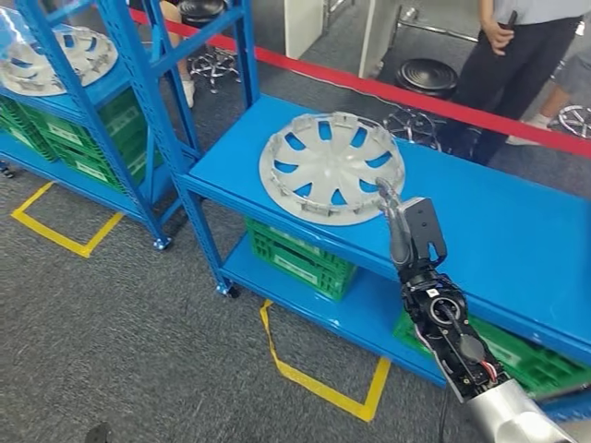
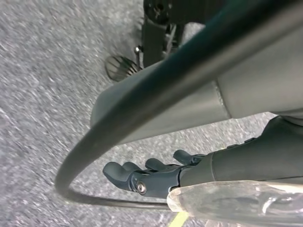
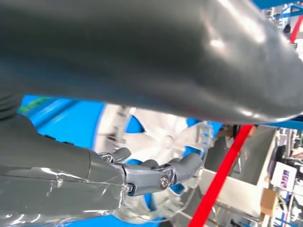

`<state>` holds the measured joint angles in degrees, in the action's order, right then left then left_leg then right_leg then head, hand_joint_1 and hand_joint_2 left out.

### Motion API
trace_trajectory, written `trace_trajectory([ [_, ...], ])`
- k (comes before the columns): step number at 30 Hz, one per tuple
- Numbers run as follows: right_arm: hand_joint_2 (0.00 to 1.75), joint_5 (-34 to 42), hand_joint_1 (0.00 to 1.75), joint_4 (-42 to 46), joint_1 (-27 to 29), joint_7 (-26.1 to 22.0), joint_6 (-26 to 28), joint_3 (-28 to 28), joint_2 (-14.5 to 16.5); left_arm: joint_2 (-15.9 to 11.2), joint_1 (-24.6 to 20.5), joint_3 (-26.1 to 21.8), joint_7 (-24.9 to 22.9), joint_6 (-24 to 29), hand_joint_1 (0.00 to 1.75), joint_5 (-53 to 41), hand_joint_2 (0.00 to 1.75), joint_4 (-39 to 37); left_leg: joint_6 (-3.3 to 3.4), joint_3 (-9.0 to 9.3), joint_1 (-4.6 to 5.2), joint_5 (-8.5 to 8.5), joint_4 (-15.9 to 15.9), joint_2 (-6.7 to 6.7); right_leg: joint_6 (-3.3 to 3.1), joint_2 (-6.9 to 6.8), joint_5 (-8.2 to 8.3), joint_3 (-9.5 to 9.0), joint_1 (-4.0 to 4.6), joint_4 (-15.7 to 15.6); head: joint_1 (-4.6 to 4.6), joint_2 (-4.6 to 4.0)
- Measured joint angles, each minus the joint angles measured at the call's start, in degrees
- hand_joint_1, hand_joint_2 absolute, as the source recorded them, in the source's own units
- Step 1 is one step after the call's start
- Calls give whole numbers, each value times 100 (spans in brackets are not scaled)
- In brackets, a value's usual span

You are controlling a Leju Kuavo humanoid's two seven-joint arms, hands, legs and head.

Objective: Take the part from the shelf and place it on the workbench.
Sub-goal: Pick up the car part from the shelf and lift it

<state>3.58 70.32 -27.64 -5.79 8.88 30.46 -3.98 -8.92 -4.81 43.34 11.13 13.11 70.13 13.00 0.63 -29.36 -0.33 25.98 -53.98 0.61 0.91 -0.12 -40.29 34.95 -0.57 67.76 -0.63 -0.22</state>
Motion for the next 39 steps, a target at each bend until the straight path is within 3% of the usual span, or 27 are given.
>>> trace_trajectory([
  [1, 0, 0, 0, -7, -3, -1, -4, -1, 0, 3, 2, 0, 0, 7, 0, 7, 0, 0, 4, 111, 23, 76, 4, 8, -74, 5, 290, 19, 42, -318, -28, 0],
  [3, 0, 0, 0, -15, -8, -3, -11, -5, -1, 38, -10, 0, 0, 15, 0, 32, 0, 0, -24, 297, 54, 221, 7, 38, -238, 93, 1088, 1, 165, -873, -45, 0],
  [4, 0, -1, 0, -11, -19, -7, -15, -8, 0, 50, -26, 0, -1, 19, 0, 49, 0, 0, -43, 366, 58, 287, 18, 54, -301, 154, 1383, -56, 210, -1043, -48, 0],
  [5, 0, -1, 0, -3, -40, -14, -19, -11, 2, 62, -43, 0, -1, 21, 0, 62, 0, 0, -66, 424, 66, 319, -4, 71, -335, 206, 1529, -104, 239, -1122, -35, 0],
  [8, 0, -2, 0, 20, -153, -32, -27, -12, 9, 48, -87, 0, -2, 26, 0, 77, 0, 0, -116, 462, 92, 374, -205, 70, -378, 191, 1670, -339, 193, -1284, -27, 0],
  [10, 0, -2, 0, 19, -198, -38, -36, -9, 12, 44, -115, 0, -2, 28, 0, 80, 0, 0, -177, 186, 69, 600, -679, 43, -397, 156, 1691, -420, 157, -1360, 8, 0],
  [12, 0, -2, 0, 7, -183, -40, -53, 0, 13, 42, -117, 0, -2, 32, 0, 84, 0, 0, -248, -320, 20, 927, -1393, 22, -396, 141, 1671, -418, 134, -1380, 63, 0],
  [13, 0, -2, 0, -3, -161, -41, -62, 7, 13, 39, -101, 0, -2, 34, 0, 87, 0, 0, -282, -545, -10, 1015, -1643, 14, -387, 138, 1649, -420, 119, -1379, 81, 0],
  [14, 0, -2, 0, -15, -139, -43, -69, 13, 13, 36, -81, 0, -2, 37, 0, 89, 0, 0, -316, -682, -38, 983, -1701, 7, -368, 138, 1621, -430, 99, -1376, 97, 0],
  [15, 0, -2, 0, -27, -123, -46, -74, 16, 13, 33, -64, 0, -1, 39, 0, 91, 0, 0, -354, -716, -69, 808, -1546, 0, -343, 140, 1591, -451, 77, -1370, 115, 0],
  [17, 0, -2, 0, -46, -113, -56, -80, 18, 14, 21, -48, 0, 0, 44, 0, 93, 0, 0, -433, -513, -128, 213, -745, -15, -269, 140, 1513, -503, 29, -1340, 147, 0],
  [18, 0, -1, 0, -55, -115, -60, -81, 20, 15, 21, -46, 0, 0, 44, 0, 93, 0, 0, -450, -418, -137, 24, -377, -21, -228, 138, 1479, -523, 13, -1322, 172, 0],
  [19, 0, -1, 0, -60, -118, -63, -81, 21, 15, 20, -52, 0, 0, 44, 0, 91, 0, 0, -424, -355, -129, -91, -135, -28, -186, 137, 1452, -522, 7, -1308, 199, 0],
  [21, 0, 0, 0, -69, -119, -65, -84, 25, 15, 22, -51, 0, 0, 44, 0, 92, 0, 0, -302, -371, -104, -120, -51, -31, -116, 137, 1411, -505, 17, -1292, 203, 0],
  [22, 0, 0, 0, -73, -117, -67, -83, 25, 15, 22, -47, 0, 0, 44, 0, 93, 0, 0, -255, -368, -99, -167, -56, -30, -122, 139, 1404, -497, 21, -1289, 180, 0],
  [25, 0, 0, 0, -91, -116, -72, -80, 25, 15, 32, -30, 0, 3, 62, 0, 98, 0, 0, -230, -358, -83, -185, -51, -19, -214, 136, 1396, -528, 17, -1303, 93, 0],
  [31, 0, -1, 0, -110, -124, -83, -90, 36, 17, 33, -35, 0, 9, 85, 0, 136, 0, 0, -160, -338, -53, -139, -53, -12, -198, 122, 1381, -583, 4, -1371, -9, 0],
  [33, 87, -35, 0, -116, -126, -40, -33, 38, 19, 38, -35, 0, 9, 86, 0, 149, 0, 0, -150, -337, -48, -132, -55, -13, -162, 121, 1378, -589, 0, -1383, -33, 0],
  [35, 175, -194, 0, -135, -136, 132, 135, 42, 20, 40, -37, 0, 9, 86, 0, 158, 0, 0, -145, -337, -42, -129, -58, -13, -79, 120, 1375, -590, -9, -1390, -48, 0],
  [37, 175, -524, 0, -168, -167, 421, 376, 47, 19, 39, -38, 0, 9, 84, 0, 165, 0, 0, -144, -337, -38, -129, -60, -14, -16, 120, 1374, -588, -18, -1393, -45, 0],
  [39, 175, -979, 0, -212, -225, 746, 591, 53, 11, 38, -37, 0, 9, 79, 0, 165, 0, 0, -143, -336, -37, -129, -58, -14, -8, 120, 1375, -585, -16, -1393, -33, 0],
])
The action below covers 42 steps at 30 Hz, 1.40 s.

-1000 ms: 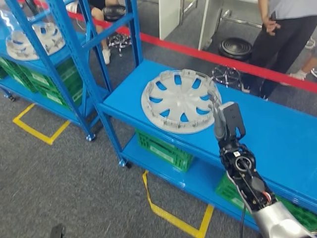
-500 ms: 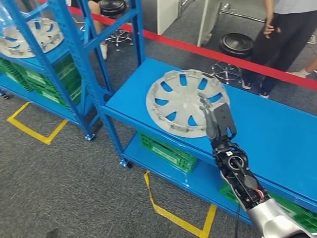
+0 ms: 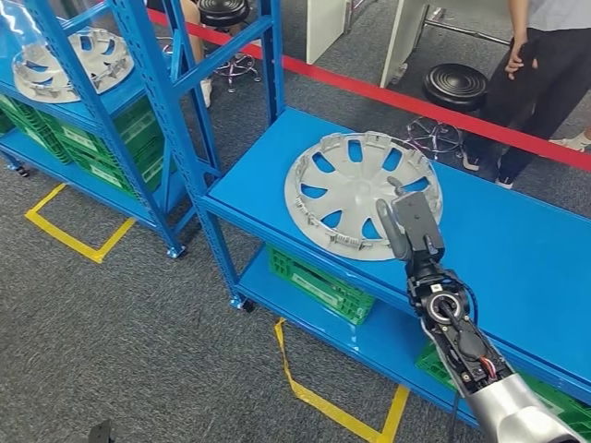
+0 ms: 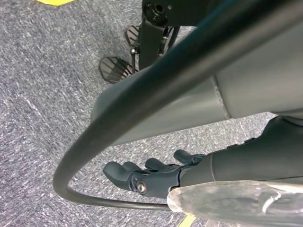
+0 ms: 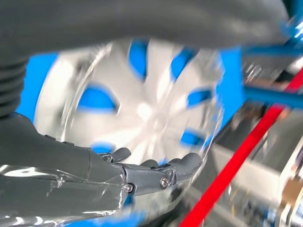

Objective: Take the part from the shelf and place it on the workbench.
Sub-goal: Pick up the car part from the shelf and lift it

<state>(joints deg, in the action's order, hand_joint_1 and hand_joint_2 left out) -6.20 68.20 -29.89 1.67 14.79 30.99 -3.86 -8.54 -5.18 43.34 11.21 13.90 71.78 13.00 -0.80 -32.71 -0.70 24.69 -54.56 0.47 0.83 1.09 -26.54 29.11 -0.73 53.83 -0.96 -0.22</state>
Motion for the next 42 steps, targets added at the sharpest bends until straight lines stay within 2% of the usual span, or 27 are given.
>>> trace_trajectory([
  [3, 175, -1208, 0, -95, -142, 877, 161, 24, -44, 0, 0, 0, 0, -18, 0, -3, 0, 0, -1, 6, -3, -2, 7, -3, 1, 1, 1, 2, 15, 1, 19, 0],
  [6, 175, -2758, 0, -256, -307, 1764, -179, 61, -127, 2, -1, 0, 0, -55, 0, -17, 0, 0, -5, 17, -6, -9, 23, -3, 1, 1, 2, 0, 22, 2, 27, 0],
  [9, 175, -3802, 0, -495, -481, 2025, -751, 96, -189, 4, -1, 0, 2, -77, 0, -27, 0, 0, -11, 27, -6, -15, 39, -3, 1, 1, 2, -1, 22, 2, 40, 0],
  [12, 175, -4204, 0, -755, -612, 1980, -1004, 146, -207, 3, -1, 0, 8, -98, 0, -29, 0, 0, -15, 33, -6, -17, 49, -3, 0, 1, 2, -2, 22, 3, 51, 0],
  [19, 175, -4415, 0, -1280, -825, 1829, -1114, 288, -208, 4, -2, 0, 30, -105, 0, -22, 0, 0, -15, 37, -8, -18, 59, -2, -8, 1, -4, -2, 24, 4, 66, 0],
  [26, 175, -4545, 0, -1878, -1086, 1238, -1121, 498, -181, 3, -4, 0, 90, -166, 0, -52, 0, 0, -16, 37, -7, -18, 61, -1, -11, 0, -6, -5, 24, 4, 69, 0],
  [36, 175, -4648, 0, -2626, -1437, 381, -1125, 870, 17, 2, -7, 0, 148, -210, 0, -87, 0, 0, -16, 40, -8, -18, 61, 0, -11, -1, -6, -7, 26, 5, 74, 0],
  [42, 175, -4657, 0, -2665, -1453, 306, -1125, 904, 35, 2, -7, 0, 153, -210, 0, -85, 0, 0, -16, 40, -8, -18, 62, 0, -12, -1, -6, -7, 27, 5, 74, 0],
])
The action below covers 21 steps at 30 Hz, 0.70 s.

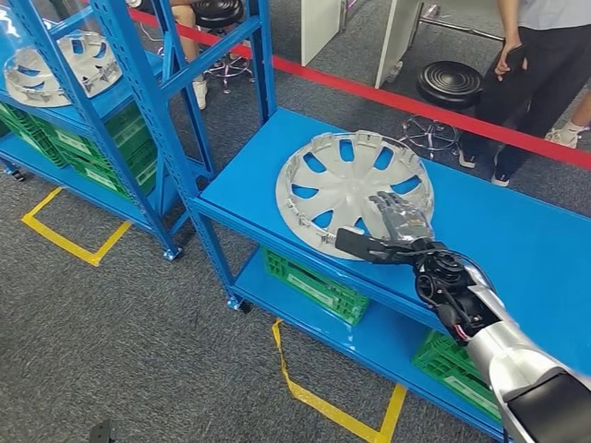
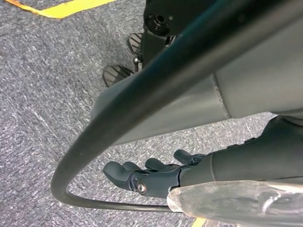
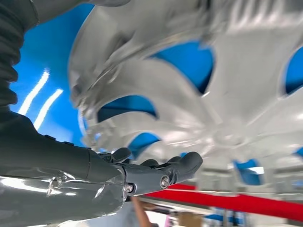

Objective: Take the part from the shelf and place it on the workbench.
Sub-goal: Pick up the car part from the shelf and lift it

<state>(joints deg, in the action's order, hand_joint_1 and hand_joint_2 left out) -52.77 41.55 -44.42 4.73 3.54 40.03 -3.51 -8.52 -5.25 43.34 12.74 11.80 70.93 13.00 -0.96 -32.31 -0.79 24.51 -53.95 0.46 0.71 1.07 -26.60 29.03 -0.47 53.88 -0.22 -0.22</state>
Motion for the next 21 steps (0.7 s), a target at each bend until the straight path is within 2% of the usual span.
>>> trace_trajectory([
  [12, 175, 72, 0, -431, -88, -509, 10, 386, 238, 0, 1, 0, 37, -2, 0, 6, 0, 0, 0, 13, -1, 0, 1, -1, -1, 1, -1, -9, 0, 0, 1, 0],
  [13, 175, 103, 30, -447, -93, -510, 5, 397, 243, 0, 0, 0, 37, -6, 0, 6, 0, 0, 0, 15, -1, 0, 1, -1, -1, 1, -1, -11, 0, 0, 2, 0],
  [16, 175, 184, 161, -491, -99, -510, -26, 412, 247, 0, 1, 0, 38, -16, 0, 6, 0, 0, 0, 18, -1, 0, 1, -1, -1, 0, -1, -15, 1, 0, 3, 0],
  [17, 175, 198, 175, -509, -99, -510, -35, 419, 248, 0, 1, 0, 38, -16, 0, 6, 0, 0, 0, 19, -1, 0, 1, -1, -1, 0, -1, -15, 1, 0, 3, 0],
  [21, 175, 249, 175, -581, -97, -509, -67, 442, 250, 0, 1, 0, 40, -17, 0, 6, 0, 0, -1, 19, -1, 0, 1, -1, -1, 1, 0, -16, 1, 0, 3, 0],
])
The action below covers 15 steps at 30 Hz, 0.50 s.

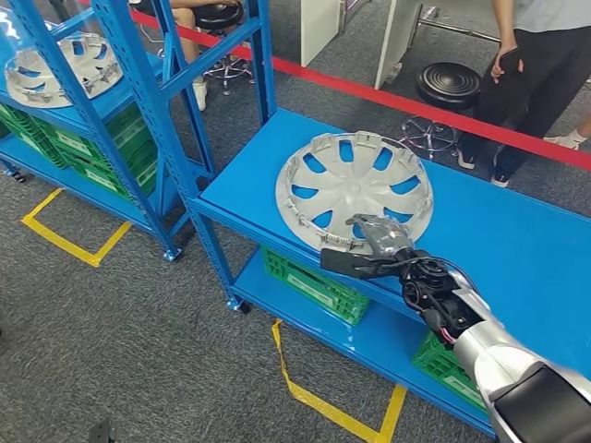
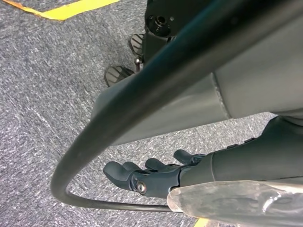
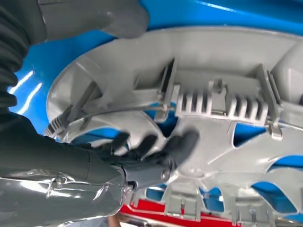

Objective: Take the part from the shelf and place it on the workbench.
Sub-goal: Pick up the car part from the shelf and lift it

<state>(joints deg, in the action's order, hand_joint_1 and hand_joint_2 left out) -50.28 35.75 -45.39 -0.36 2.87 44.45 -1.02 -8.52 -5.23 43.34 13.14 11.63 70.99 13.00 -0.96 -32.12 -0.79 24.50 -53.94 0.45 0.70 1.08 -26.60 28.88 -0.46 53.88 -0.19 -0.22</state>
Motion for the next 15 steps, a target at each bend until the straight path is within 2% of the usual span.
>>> trace_trajectory([
  [6, 175, 63, 171, -81, -5, 28, 3, 37, 11, 0, 1, 0, 26, -43, 0, 0, 0, 0, 0, 1, 0, 0, 0, 0, 0, 0, 0, -1, 0, 0, 1, 0],
  [10, 175, 83, 166, -108, -10, 50, 18, 46, 13, 2, 1, 0, 45, -68, 0, -2, 175, 0, 0, 1, 0, 0, 0, 0, 0, -1, -1, -1, 0, 0, 1, 0],
  [15, 175, 118, 169, -165, -27, 84, 46, 78, 16, 3, 1, 0, 89, -141, 0, -11, 175, 0, 0, 1, 0, 0, 0, 0, 0, -1, -1, -1, 0, 0, 3, 0],
])
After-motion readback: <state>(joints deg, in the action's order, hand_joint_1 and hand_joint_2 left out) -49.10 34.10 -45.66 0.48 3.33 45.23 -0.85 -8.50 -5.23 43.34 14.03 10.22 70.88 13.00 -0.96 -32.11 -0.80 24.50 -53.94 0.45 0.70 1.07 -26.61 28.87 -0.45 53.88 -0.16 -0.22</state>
